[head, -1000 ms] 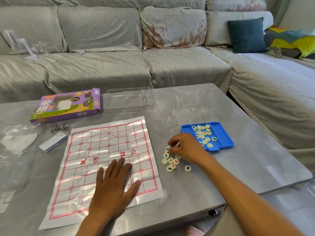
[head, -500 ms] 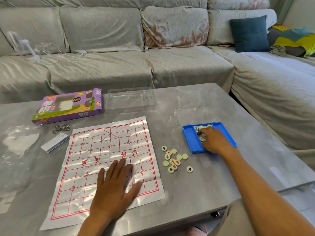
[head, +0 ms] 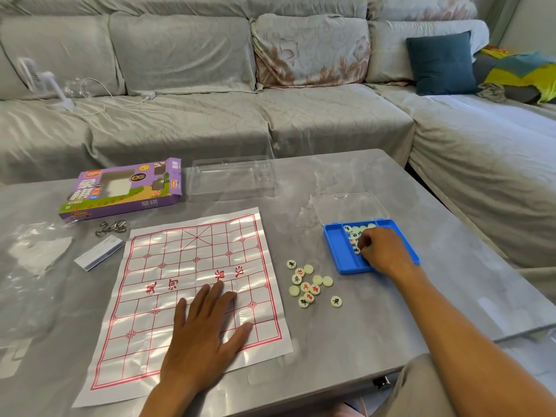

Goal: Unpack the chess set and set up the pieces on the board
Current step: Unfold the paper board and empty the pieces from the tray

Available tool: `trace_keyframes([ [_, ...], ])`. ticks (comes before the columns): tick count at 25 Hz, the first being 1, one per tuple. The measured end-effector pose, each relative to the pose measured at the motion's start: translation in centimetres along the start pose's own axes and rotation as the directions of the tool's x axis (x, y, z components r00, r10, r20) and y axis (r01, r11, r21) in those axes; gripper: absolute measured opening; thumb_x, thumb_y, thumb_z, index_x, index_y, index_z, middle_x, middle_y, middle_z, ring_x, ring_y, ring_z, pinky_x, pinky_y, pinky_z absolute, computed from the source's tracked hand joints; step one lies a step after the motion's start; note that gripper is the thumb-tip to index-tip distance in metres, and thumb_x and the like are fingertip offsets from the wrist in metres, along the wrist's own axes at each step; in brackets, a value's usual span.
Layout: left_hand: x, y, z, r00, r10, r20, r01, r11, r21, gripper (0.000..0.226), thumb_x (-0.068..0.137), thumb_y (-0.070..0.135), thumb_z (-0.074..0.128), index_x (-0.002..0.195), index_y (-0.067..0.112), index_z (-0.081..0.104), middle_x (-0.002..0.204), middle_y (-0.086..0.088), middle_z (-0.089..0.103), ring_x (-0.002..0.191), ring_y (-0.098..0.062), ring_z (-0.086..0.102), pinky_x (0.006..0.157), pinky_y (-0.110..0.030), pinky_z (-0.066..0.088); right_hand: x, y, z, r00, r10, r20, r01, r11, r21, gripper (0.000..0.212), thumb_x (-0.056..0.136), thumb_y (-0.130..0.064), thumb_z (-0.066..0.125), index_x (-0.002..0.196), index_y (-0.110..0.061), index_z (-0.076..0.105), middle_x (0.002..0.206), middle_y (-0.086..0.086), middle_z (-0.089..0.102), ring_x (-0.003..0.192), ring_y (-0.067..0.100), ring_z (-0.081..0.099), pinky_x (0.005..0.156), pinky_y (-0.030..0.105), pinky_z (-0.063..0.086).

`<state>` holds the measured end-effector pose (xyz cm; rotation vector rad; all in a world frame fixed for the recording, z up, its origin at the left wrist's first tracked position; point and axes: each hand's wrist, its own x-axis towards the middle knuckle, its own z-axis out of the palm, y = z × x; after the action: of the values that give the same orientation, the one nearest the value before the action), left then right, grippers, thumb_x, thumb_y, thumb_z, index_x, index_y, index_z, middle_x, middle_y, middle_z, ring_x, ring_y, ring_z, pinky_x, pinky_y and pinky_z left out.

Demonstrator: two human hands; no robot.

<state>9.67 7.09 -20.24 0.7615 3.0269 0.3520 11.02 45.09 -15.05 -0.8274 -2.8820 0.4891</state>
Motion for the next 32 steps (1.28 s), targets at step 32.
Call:
trace_keyframes([
  [32,0.0,-0.1,0.1,1.000,0.022,-0.014,-0.022,1.000,0.012,0.081,0.080,0.086,0.014,0.141,0.038,0.038,0.156,0.008,0.022,0.144,-0.021,0.021,0.116,-0.058,0.013,-0.1,-0.3,-0.6,0.970,-0.150,0.190,0.163,0.985,-0.050,0.044,0.092,-0.014,0.057,0.134,-0.024,0.052,0.138,0.004,0.050,0.119,0.024,0.050,0.095,0.031,0.043],
])
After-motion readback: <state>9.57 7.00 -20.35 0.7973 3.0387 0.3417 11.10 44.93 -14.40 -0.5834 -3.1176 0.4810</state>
